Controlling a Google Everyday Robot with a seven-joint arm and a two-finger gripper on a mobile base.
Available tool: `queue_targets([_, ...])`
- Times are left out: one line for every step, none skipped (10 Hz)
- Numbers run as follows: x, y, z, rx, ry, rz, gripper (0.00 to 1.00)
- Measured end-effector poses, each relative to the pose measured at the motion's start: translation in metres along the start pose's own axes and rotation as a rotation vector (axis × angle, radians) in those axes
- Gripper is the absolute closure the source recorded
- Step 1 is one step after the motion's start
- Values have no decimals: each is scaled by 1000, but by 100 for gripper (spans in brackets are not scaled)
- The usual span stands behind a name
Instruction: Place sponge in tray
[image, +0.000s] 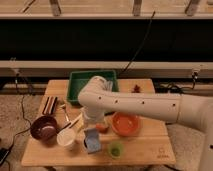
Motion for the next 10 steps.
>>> queue_targets([-2, 1, 5, -1, -11, 1, 20])
queue_targets([-5, 1, 9, -2, -22, 2, 20])
queue_targets([-7, 1, 13, -6, -31, 0, 20])
queue_targets([-8, -1, 15, -8, -35, -3, 20])
queue_targets([-8, -3, 18, -13, -41, -8, 20])
queue_targets([-8, -4, 20, -19, -45, -8, 20])
queue_targets([-9, -4, 22, -24, -48, -8, 20])
queue_targets([-10, -4, 25, -33, -52, -11, 23])
queue_targets([-10, -5, 26, -35, -54, -13, 28])
queue_targets([-10, -6, 27, -37, -57, -15, 39])
